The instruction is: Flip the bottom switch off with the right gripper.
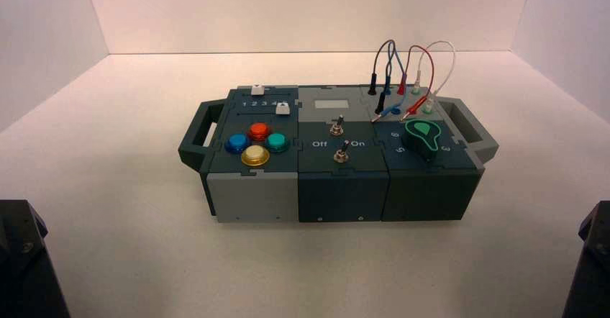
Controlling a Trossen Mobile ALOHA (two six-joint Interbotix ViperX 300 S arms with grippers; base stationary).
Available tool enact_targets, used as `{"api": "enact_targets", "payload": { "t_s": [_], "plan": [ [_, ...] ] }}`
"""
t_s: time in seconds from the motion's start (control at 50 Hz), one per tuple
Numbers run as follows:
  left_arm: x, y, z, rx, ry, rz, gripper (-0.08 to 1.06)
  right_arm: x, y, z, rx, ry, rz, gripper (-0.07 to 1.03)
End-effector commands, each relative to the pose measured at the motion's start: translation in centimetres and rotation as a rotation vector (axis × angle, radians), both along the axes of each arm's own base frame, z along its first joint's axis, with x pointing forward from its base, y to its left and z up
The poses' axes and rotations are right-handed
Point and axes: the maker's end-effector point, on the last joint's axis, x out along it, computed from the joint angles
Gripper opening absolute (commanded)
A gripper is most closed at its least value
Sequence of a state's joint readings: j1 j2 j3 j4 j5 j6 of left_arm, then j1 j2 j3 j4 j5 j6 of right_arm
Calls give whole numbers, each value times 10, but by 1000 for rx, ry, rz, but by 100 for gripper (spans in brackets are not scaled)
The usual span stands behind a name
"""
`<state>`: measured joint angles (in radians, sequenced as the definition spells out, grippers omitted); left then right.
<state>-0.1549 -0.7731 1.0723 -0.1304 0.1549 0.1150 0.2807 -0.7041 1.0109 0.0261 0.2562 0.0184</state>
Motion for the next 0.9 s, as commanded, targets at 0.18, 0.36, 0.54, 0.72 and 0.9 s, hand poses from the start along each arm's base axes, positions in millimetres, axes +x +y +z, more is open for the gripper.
{"api": "enact_targets", "payload": {
  "t_s": [0.18,0.36,0.54,0.72,0.9],
  "plan": [
    [-21,-15,-26,-46,306,-33,-3,-4,46,-9,26,221,108,-2],
    [-38,-35,-48,-48,492,-94,-3,-11,65,-25,57,339,135,-2],
    [-50,-56,-56,-138,605,-117,-3,-18,70,-38,78,427,124,-2],
    [-56,-76,-66,-202,689,-144,-3,-26,71,-49,85,498,111,-2],
    [-64,-90,-90,-184,804,-163,-3,-35,76,-66,43,592,127,-2]
  ]
}}
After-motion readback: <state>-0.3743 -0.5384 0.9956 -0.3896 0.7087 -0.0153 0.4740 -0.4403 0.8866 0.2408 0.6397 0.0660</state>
